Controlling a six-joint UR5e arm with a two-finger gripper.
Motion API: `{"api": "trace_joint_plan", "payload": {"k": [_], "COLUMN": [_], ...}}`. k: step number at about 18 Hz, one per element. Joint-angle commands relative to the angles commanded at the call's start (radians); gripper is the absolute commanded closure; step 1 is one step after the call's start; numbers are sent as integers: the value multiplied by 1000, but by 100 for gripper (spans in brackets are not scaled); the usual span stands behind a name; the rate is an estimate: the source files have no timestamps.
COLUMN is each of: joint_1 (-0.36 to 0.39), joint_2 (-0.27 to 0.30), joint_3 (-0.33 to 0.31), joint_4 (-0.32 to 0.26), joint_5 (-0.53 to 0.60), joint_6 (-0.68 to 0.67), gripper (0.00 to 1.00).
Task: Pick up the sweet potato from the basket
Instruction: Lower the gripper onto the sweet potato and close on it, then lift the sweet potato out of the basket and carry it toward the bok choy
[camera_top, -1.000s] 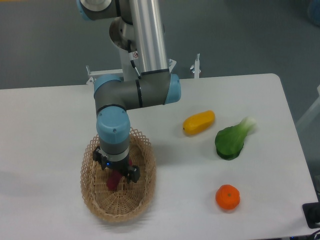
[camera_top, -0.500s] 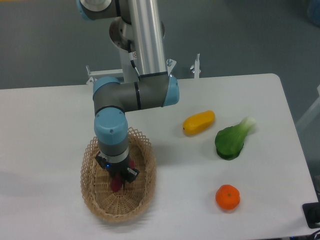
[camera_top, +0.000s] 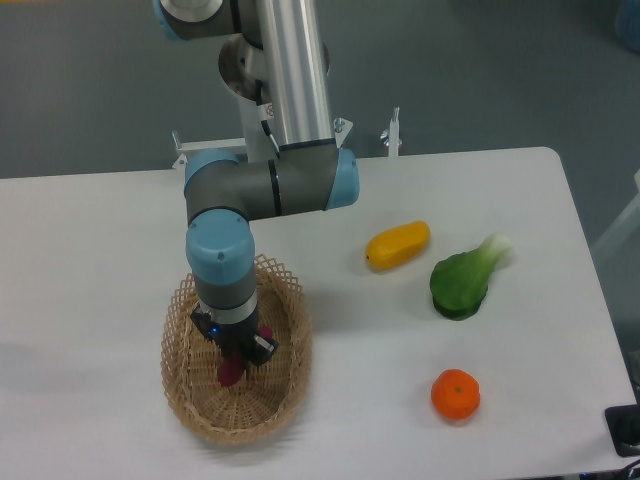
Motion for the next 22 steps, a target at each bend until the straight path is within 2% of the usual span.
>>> {"api": "trace_joint_plan", "payload": {"k": [5,11,17,22], "joint_1": [43,162,313,434], "joint_2": [26,54,115,141], "joint_3": [104,207,215,210], "joint_4": [-17,-113,-221,-330], "joint_5": [-9,-52,-60,-57], "joint_6": [14,45,204,405], "gripper": [72,74,75,75]}}
